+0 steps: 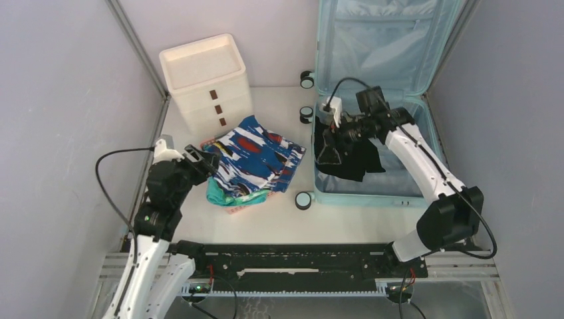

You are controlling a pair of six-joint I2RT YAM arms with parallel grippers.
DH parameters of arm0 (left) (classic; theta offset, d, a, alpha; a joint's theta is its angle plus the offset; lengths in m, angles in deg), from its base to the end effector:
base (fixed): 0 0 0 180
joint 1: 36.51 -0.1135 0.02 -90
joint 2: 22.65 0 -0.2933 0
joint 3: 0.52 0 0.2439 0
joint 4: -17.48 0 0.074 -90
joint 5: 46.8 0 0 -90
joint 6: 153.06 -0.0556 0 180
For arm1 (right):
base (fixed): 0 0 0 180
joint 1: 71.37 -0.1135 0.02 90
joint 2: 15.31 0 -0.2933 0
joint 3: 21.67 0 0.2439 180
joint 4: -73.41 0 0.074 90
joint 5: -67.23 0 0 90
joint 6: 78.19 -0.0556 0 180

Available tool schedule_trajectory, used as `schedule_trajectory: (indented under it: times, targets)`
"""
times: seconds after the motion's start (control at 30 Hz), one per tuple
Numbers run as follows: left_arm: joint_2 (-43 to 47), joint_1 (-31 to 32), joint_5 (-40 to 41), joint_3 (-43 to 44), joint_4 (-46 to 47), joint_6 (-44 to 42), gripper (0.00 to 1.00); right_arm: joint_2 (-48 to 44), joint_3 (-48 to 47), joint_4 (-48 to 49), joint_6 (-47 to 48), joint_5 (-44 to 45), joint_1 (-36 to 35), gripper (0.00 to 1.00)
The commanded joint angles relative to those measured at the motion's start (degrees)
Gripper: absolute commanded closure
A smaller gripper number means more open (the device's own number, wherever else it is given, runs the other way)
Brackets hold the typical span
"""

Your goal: Open, take out, and arrange the luggage

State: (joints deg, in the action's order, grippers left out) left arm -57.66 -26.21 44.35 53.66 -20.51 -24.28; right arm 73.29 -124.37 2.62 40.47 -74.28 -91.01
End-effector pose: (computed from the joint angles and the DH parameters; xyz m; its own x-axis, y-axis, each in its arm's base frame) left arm 0.1309 -0.0226 0.3201 -0.3477 -0.5733 -0.7419 -0.0740 0.8056 -0.5878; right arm 0.2764 0.1449 0.3754 -0.3962 -0.4583 -0.7956 -0.9163 0.2529 0.3106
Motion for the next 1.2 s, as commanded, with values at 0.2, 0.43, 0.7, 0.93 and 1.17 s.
schedule_trajectory:
  times: [0.2, 0.43, 0.7, 0.93, 1.17]
  targets:
    - [14.52, -0.37, 0.33, -8.37, 10.79, 2.66, 0.12, 0.18, 20.59, 26.42, 11.56, 25.24, 3.58, 0.05]
    - [14.44, -0.33, -0.66, -7.31, 7.33, 3.75, 0.12, 6.21, 20.60, 31.54, 9.50, 26.99, 0.05, 0.08]
    - [15.52, -0.37, -0.69, -8.70, 7.06, 5.61, 0.12, 11.28, 20.59, 34.23, 3.21, 31.03, -3.72, 0.10]
    - [13.64, -0.37, -2.54, -8.49, 7.66, 6.24, 0.12, 13.37, 20.57, 36.56, 1.29, 29.09, -2.88, 0.41]
    - [13.47, -0.37, -3.01, -8.63, 7.66, 6.65, 0.13, 7.77, 20.57, 33.79, 2.89, 20.59, 3.27, 0.83]
